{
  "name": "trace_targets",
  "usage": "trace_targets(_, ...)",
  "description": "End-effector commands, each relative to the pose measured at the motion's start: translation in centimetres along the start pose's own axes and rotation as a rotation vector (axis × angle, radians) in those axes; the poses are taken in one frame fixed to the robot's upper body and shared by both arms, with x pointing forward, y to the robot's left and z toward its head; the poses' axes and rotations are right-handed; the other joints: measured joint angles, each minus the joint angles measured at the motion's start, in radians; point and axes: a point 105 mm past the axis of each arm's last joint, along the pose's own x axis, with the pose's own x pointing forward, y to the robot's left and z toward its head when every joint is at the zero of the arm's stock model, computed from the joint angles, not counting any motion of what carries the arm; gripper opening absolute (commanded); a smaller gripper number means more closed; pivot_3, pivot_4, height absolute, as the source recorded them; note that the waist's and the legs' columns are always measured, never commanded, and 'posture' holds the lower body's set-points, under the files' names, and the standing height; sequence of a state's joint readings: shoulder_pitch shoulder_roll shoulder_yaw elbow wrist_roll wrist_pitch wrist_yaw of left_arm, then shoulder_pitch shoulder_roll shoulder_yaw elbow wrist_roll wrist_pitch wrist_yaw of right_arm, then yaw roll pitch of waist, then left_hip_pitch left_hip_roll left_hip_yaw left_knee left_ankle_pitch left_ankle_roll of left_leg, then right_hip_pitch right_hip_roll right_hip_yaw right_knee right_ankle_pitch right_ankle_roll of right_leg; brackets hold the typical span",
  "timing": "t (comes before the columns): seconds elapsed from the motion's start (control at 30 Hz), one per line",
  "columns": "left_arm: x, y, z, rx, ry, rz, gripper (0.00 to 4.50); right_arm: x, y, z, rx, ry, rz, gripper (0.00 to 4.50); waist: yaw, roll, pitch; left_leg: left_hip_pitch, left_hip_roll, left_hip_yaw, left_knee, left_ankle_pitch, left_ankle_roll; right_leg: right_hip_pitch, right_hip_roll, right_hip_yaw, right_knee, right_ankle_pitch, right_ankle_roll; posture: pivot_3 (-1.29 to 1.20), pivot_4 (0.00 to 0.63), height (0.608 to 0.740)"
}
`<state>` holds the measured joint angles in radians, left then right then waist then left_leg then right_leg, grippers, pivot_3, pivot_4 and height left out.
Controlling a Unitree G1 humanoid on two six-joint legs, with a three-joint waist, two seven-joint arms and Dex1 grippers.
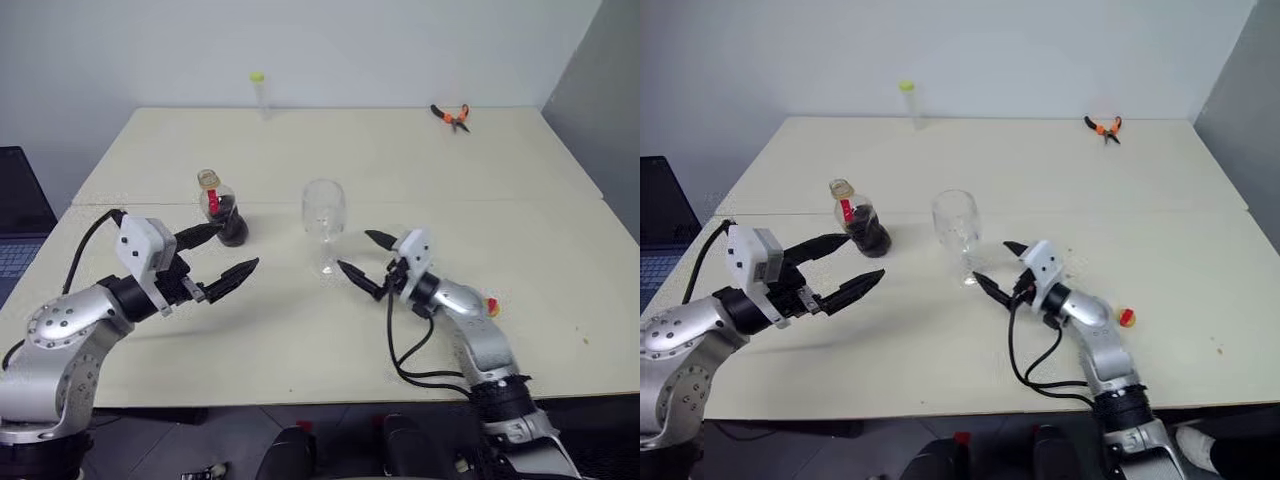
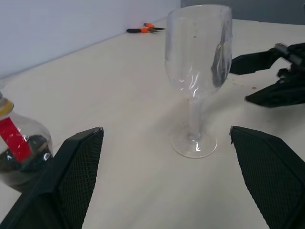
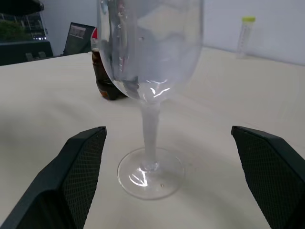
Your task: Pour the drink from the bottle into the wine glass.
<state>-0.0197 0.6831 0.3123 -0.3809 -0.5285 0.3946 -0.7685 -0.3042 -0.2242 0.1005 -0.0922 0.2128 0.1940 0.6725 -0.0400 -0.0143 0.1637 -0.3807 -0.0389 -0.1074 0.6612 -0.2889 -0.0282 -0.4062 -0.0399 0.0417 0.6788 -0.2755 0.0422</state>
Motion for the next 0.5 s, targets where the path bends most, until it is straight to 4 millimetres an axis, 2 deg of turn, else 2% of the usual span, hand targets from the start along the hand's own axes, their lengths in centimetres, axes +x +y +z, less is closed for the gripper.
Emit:
trace_targets(0.03,0.1,-0.1,-0.5,0.01,-0.035,0.067,4.5,-2.1,0.2,2.8,-0.015,-0.039,0.006,4.47,0.003,0.0,0.0,0.0,0.0,0.0,0.0,0.0,0.0,0.0,0.0,0.0,0.0,0.0,0.0,0.0,0.15,0.74)
trace_targets(0.17,-0.1,1.6,-1.8,-0.02,-0.07,0.292,4.5,-4.4,1.7,4.9,-0.027,-0.029,0.037,4.47,0.011,0.0,0.0,-0.001,0.0,0.0,0.0,0.0,0.0,0.001,-0.001,0.0,-0.001,0.0,0.0,0.0,0.15,0.74)
trace_targets(0.2,-0.3,2.7,-2.5,-0.018,-0.063,0.396,4.5,-4.9,2.2,5.4,-0.017,-0.036,0.061,4.47,0.01,-0.001,0.0,0.0,0.0,0.0,0.0,0.0,0.0,0.001,-0.001,0.0,-0.001,0.0,0.0,0.0,0.15,0.74)
trace_targets(0.27,-0.3,3.5,-3.7,-0.01,-0.04,0.483,4.5,-5.8,3.3,6.3,0.003,-0.043,0.111,4.47,0.012,-0.001,0.0,0.0,0.0,-0.001,0.0,0.0,0.0,0.001,-0.001,0.0,-0.001,0.0,0.0,0.0,0.15,0.74)
trace_targets(0.37,0.5,3.9,-4.5,-0.003,-0.024,0.511,4.5,-6.4,4.4,6.8,0.028,-0.03,0.175,4.47,0.012,-0.002,-0.001,0.0,0.0,-0.001,0.001,0.0,0.0,0.002,0.0,-0.002,-0.001,0.0,0.0,0.0,0.15,0.74)
trace_targets(0.5,2.7,5.2,-4.9,-0.043,-0.034,0.517,4.5,-6.4,5.8,8.0,0.043,-0.031,0.238,4.47,0.015,-0.003,-0.001,0.0,-0.001,-0.002,0.001,0.0,0.001,0.002,0.0,-0.003,-0.001,0.0,0.0,0.0,0.15,0.74)
